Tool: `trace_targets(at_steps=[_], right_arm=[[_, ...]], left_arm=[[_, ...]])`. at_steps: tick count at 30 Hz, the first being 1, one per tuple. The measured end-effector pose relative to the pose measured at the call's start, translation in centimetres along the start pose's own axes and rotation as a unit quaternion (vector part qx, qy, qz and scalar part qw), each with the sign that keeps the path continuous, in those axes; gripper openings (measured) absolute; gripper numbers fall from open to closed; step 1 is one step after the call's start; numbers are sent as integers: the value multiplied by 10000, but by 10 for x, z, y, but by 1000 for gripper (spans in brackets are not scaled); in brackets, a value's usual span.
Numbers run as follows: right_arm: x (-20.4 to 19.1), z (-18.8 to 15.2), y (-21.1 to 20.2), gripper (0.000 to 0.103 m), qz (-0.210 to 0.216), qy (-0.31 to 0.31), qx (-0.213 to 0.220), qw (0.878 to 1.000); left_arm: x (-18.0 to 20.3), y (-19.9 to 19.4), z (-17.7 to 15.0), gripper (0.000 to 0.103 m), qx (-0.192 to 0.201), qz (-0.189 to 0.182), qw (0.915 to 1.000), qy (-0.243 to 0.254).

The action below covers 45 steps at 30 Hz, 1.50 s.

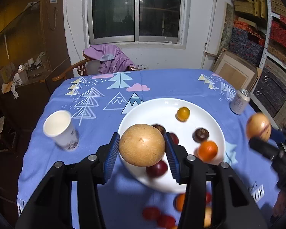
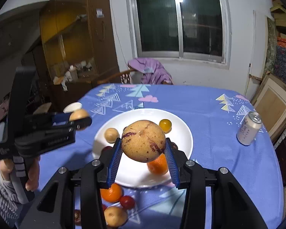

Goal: Organize fruits
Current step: 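Carry both pale fruits over the white plate and open both tools, then move both tools back toward the fruit pile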

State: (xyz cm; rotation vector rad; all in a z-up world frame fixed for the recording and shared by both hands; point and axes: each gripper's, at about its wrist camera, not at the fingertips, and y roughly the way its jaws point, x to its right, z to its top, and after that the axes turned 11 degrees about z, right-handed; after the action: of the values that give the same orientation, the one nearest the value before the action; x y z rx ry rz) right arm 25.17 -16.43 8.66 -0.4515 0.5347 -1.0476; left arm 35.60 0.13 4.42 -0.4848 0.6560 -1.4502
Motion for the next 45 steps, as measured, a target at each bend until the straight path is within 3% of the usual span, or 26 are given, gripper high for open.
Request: trace_targets(at_steps=[7,10,19,23,27,28,29,31,33,38,45], right_arm=[[31,15,96,45,-4,98,-706,9975],[30,13,119,45,29,-30,-952,9955],[39,3,153,47,-10,21,-1357,9907],[40,4,137,46,-5,168,-1169,9930],[34,8,95,47,90,271,-783,9965],[32,8,84,49,97,272,-667,9974],[29,8,72,57,114,286,-538,9981],[23,7,51,66,79,273,-249,9993],[18,7,43,66,-47,237,-134,9996],[11,-3,11,66,261,438,157,9986],[2,-70,-40,66,254,667,581,9958]], left_arm=[[26,101,35,47,-642,92,9979,50],[34,130,39,47,-823,86,9965,112],[52,166,40,48,-1176,36,9927,268],[42,149,44,54,-1041,68,9945,66],[24,103,46,57,-723,121,9973,-18],[18,92,44,66,-654,120,9978,-68],[10,75,40,73,-539,131,9984,-146],[2,51,30,75,-366,171,9991,-155],[-4,28,15,75,-247,271,9993,-98],[-24,-21,-37,75,-165,256,9994,-133],[-39,-66,-122,75,-19,227,9995,-233]])
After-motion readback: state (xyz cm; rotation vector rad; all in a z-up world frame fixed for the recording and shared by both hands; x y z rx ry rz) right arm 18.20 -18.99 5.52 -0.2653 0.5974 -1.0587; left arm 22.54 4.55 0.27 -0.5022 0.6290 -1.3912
